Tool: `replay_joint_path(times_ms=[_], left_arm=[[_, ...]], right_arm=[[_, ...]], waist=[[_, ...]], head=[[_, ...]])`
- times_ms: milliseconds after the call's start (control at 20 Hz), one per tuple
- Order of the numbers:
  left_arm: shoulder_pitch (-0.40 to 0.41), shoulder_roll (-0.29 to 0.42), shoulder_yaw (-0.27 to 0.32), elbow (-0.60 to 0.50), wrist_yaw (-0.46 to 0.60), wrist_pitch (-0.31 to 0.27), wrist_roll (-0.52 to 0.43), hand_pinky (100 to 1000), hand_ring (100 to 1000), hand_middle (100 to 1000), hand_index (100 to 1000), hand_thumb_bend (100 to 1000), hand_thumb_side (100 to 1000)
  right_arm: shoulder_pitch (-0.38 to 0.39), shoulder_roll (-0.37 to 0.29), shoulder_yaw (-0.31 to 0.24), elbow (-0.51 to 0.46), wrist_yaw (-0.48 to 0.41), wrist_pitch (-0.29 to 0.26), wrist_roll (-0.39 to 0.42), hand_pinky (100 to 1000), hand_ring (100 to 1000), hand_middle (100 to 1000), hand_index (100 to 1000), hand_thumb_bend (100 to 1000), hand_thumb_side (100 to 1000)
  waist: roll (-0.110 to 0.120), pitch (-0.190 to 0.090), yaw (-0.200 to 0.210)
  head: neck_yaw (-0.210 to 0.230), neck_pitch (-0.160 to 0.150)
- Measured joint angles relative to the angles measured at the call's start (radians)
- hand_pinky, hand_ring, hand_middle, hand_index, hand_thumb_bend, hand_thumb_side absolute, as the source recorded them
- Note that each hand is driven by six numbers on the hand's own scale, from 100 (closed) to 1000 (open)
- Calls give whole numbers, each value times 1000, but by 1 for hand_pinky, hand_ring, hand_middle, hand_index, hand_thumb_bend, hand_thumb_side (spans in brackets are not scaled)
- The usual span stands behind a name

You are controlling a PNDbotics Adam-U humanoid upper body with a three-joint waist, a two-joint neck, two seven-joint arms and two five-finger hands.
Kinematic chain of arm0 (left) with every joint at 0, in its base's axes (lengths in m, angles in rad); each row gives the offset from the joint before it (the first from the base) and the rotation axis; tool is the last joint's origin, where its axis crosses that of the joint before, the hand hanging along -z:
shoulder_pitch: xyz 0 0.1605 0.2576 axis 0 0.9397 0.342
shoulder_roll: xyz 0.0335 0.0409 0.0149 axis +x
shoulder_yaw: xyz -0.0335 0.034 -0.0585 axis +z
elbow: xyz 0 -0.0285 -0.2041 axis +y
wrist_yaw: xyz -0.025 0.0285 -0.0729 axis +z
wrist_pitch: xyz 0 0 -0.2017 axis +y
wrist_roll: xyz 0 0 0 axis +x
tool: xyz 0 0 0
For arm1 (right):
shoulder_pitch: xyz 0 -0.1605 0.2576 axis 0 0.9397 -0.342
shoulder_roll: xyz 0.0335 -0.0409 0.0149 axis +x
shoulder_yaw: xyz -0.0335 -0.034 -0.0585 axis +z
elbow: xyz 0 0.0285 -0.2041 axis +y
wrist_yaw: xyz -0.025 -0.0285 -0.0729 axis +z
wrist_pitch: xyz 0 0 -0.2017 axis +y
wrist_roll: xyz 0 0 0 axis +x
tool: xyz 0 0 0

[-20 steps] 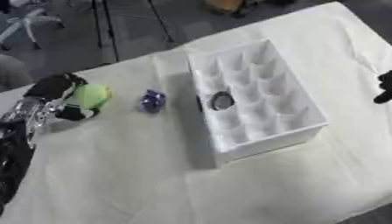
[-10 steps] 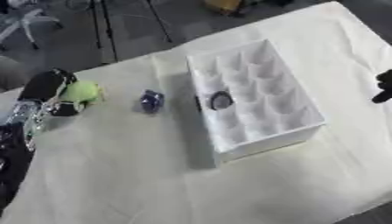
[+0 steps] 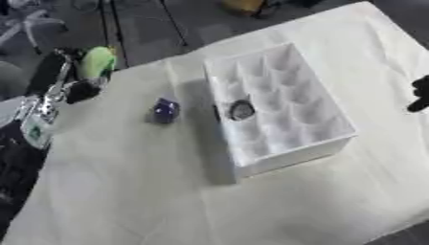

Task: Pick up objects on the table and place them in the box.

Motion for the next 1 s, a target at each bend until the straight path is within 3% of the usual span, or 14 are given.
replay_joint_path(times_ms=[300,450,650,700,750,800,850,900,950,1000], left_arm=[[-40,-86,-45,-39,97,-43,-99,798,417,368,439,100,544],[-49,-125,-69,-48,114,-98,-161,805,428,379,450,100,563],[-52,-158,-92,-55,120,-178,-246,813,468,421,492,100,580],[-52,-165,-100,-60,112,-201,-269,793,487,440,512,184,572],[-52,-174,-108,-67,98,-222,-290,793,487,440,512,184,572],[-52,-180,-113,-79,76,-242,-306,776,542,528,610,558,611],[-52,-181,-117,-95,41,-261,-316,773,587,599,685,712,621],[-52,-181,-121,-119,-10,-276,-319,774,621,654,734,810,636],[-52,-181,-123,-141,-70,-287,-315,774,621,654,734,810,636],[-50,-181,-124,-163,-131,-295,-306,808,746,799,830,985,701]], right_arm=[[-31,0,6,0,-25,-31,2,750,580,704,813,228,753],[-49,0,12,0,-42,-52,4,751,582,705,814,227,756],[-64,0,15,0,-56,-77,14,751,584,707,814,224,761],[-69,0,17,0,-58,-82,17,751,585,707,814,223,762],[-69,0,18,0,-62,-87,20,751,585,707,814,223,762],[-70,0,19,0,-65,-92,22,751,585,706,814,222,761],[-72,0,19,0,-67,-95,24,751,585,706,814,223,761],[-74,0,19,0,-71,-97,27,751,585,706,814,223,761],[-75,0,19,0,-73,-98,28,751,585,706,814,223,761],[-76,0,19,0,-75,-99,30,751,585,707,815,223,762]], waist=[[0,0,-59],[0,0,-92],[0,0,-104],[0,0,-109],[0,0,-111],[0,0,-112],[0,0,-113],[0,0,-113],[0,0,-113],[0,0,-113]], head=[[18,-7],[28,-7],[36,-7],[36,-7],[36,-7],[36,-7],[36,-7],[36,-7],[36,-7],[36,-7]])
